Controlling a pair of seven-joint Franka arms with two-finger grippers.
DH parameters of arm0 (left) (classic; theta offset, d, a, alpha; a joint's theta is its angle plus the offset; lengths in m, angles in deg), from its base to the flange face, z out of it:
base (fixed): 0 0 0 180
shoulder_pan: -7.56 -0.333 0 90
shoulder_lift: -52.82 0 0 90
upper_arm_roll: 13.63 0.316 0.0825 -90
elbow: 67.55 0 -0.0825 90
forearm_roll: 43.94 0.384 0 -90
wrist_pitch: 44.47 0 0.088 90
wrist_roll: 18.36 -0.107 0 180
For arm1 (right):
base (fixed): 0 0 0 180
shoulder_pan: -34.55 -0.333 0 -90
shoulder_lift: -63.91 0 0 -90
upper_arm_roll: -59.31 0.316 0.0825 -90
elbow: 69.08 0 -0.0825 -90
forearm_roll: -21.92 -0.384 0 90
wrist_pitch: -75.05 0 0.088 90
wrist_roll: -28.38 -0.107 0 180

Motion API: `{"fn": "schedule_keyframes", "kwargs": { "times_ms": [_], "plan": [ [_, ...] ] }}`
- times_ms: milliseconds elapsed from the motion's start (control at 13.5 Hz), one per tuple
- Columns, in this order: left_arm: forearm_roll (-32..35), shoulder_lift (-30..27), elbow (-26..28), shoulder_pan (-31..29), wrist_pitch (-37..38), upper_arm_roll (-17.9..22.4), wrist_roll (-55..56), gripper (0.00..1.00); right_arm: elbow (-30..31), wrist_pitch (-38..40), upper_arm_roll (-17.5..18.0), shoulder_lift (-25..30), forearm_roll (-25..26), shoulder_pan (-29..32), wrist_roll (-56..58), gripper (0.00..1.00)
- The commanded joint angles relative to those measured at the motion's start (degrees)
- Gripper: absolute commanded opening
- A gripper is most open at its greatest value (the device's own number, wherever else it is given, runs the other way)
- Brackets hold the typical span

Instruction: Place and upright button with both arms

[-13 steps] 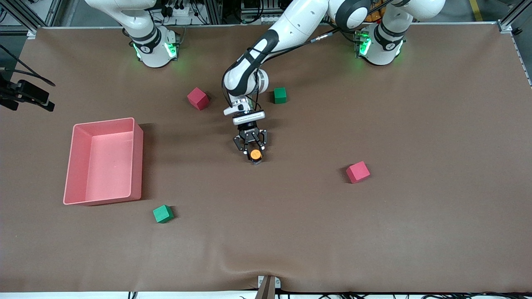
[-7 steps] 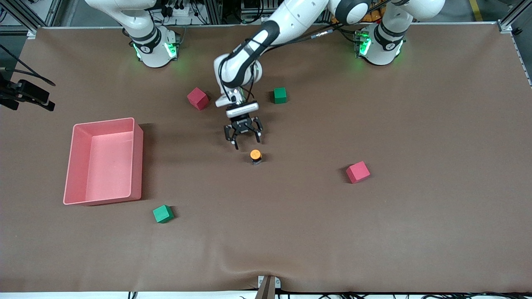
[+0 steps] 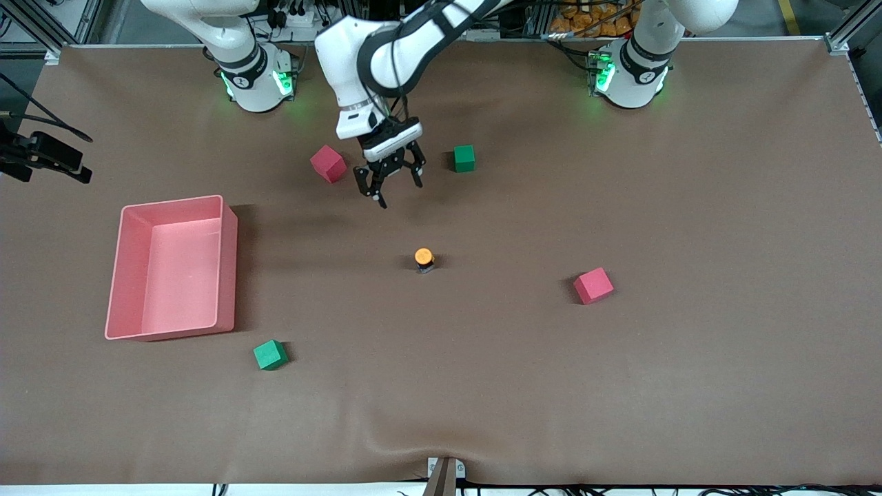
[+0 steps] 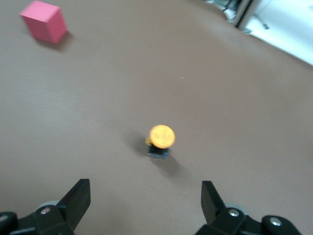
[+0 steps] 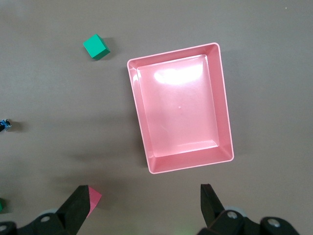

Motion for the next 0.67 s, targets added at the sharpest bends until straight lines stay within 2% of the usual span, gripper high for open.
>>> {"fn": "schedule_keyframes", "kwargs": {
  "times_ms": [0, 148, 371, 594],
  "plan": [
    [-9.68, -10.77, 2.64, -5.93, 4.61, -0.48, -10.32, 1.0, -0.05, 0.64, 0.46, 0.6, -0.94, 0.86, 0.53, 1.0],
    [-14.79, -15.52, 2.55, -10.59, 7.52, -0.48, -18.5, 1.0, -0.05, 0.72, 0.46, 0.6, -0.94, 0.77, 0.18, 1.0],
    [-18.41, -20.89, 2.46, -17.62, 9.64, -0.57, -27.82, 1.0, -0.05, 0.99, 0.46, 0.6, -0.85, 0.94, 0.36, 1.0],
    [-25.87, -25.55, 2.37, -26.23, 13.06, -0.57, -39.85, 1.0, -0.05, 0.29, 0.38, 0.43, -0.24, 0.94, 0.1, 1.0]
  ]
}}
